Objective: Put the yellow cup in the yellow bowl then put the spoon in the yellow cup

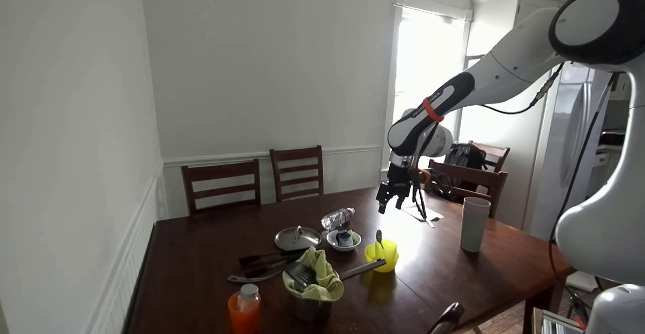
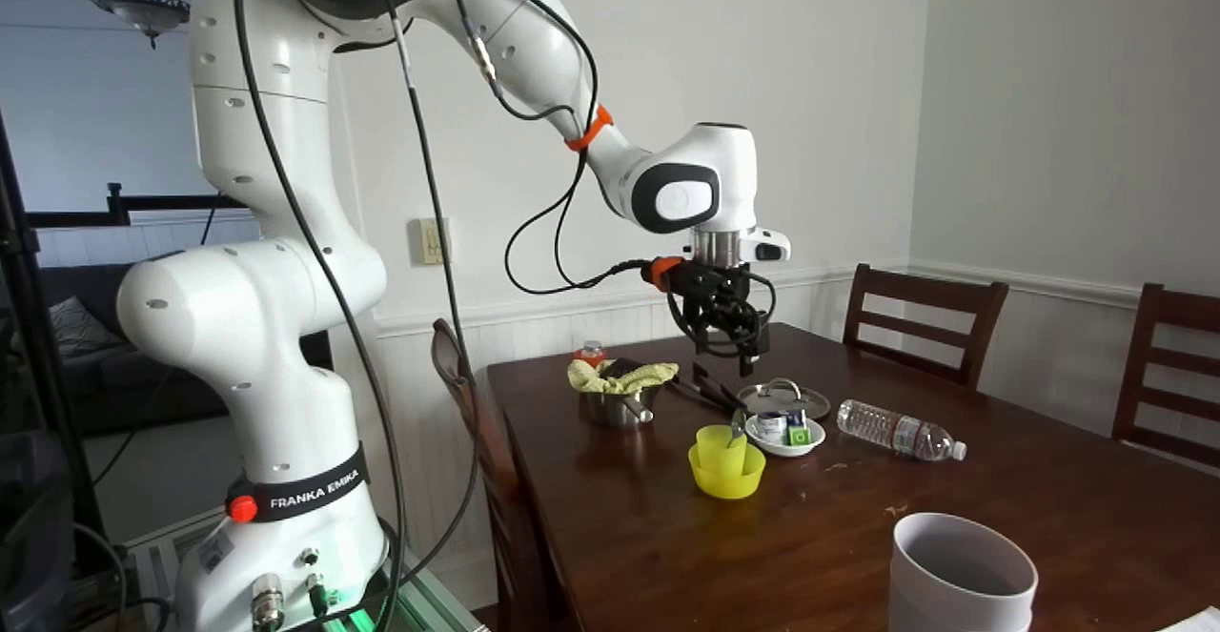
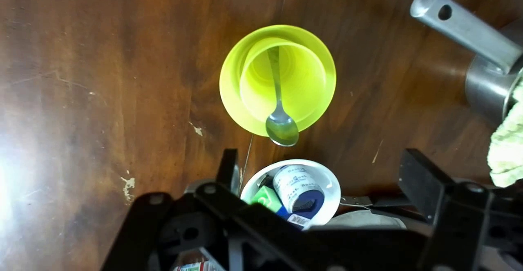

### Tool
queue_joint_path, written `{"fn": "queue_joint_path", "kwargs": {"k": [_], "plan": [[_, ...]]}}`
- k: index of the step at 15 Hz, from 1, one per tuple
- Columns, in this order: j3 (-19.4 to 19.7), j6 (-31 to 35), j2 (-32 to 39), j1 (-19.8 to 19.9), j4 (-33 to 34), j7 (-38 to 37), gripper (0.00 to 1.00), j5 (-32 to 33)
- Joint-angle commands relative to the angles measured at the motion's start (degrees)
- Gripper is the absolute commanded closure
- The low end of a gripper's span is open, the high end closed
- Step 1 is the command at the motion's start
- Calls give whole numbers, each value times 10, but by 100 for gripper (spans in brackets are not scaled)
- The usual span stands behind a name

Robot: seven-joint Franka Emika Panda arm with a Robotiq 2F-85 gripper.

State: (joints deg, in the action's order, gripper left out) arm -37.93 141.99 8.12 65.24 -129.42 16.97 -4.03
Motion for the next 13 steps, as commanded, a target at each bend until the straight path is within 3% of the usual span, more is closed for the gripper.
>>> {"fn": "queue_joint_path", "kwargs": {"k": [1,3,5,13], "plan": [[152,-51,-34,-148,13,-17,0,8],[224,-29,-29,-222,8,7,0,-17],[261,-28,-28,-262,8,6,0,-17],[270,-28,-27,-269,8,6,0,-17]]}}
